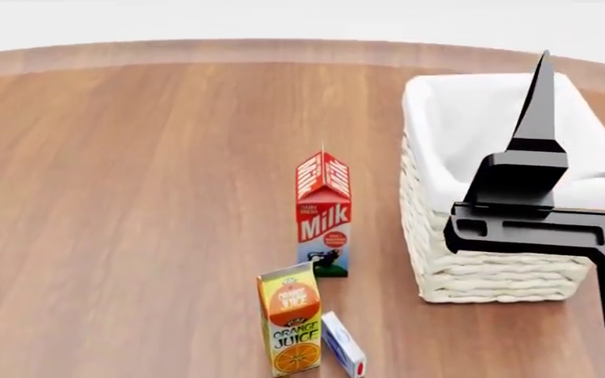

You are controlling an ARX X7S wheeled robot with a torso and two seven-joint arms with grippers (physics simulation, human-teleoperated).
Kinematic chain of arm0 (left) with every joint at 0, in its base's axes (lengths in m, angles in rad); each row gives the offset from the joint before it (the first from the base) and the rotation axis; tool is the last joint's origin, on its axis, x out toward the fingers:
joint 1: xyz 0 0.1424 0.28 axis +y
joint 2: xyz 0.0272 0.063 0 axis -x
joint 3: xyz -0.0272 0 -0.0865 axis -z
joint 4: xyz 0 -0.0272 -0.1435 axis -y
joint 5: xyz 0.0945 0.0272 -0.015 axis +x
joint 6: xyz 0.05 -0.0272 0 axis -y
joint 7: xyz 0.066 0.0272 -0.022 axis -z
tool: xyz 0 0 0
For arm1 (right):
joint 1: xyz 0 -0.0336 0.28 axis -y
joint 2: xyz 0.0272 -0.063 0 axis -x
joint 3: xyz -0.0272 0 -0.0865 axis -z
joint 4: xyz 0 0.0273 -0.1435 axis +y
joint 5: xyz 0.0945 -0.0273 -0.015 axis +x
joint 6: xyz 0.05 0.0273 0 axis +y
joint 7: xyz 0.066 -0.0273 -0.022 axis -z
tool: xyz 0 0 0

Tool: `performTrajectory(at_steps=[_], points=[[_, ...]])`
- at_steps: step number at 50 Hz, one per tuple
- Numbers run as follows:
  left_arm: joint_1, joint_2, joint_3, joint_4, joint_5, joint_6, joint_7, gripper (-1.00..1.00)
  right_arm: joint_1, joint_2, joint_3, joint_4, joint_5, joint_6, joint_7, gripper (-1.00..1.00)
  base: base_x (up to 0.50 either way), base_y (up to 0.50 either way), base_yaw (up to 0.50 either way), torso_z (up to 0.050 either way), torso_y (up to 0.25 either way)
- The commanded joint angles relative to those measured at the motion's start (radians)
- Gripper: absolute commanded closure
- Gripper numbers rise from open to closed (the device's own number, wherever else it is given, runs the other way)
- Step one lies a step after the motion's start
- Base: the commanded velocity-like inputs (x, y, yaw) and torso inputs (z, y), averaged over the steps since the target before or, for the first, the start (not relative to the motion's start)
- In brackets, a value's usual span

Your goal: Pick up the cream cheese box and the butter, and put them in the basket.

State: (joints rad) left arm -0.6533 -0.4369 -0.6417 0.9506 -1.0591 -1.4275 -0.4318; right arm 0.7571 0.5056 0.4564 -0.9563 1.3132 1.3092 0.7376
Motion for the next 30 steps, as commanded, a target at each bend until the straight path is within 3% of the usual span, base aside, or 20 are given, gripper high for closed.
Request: performTrajectory(at_steps=[1,27,28,30], points=[[0.015,-0.015,0.026,-0.009,0.012,0.042,-0.010,-1.00,-0.011,0.011,-0.025,0.004,-0.018,-0.009,0.002,-1.00,0.00,0.00,0.00,-0.004,-0.250],[0.030,-0.041,0.021,-0.011,-0.038,0.060,-0.046,-1.00,-0.009,0.027,-0.062,-0.007,0.051,-0.027,0.031,-1.00,0.00,0.00,0.00,-0.004,-0.250],[0.031,-0.042,0.022,-0.012,-0.039,0.061,-0.047,-1.00,-0.095,0.013,-0.063,-0.047,-0.052,-0.071,-0.049,-1.00,0.00,0.00,0.00,-0.004,-0.250],[0.032,-0.044,0.022,-0.012,-0.040,0.065,-0.049,-1.00,-0.014,0.036,-0.071,-0.007,0.051,-0.042,0.032,-1.00,0.00,0.00,0.00,-0.004,-0.250]])
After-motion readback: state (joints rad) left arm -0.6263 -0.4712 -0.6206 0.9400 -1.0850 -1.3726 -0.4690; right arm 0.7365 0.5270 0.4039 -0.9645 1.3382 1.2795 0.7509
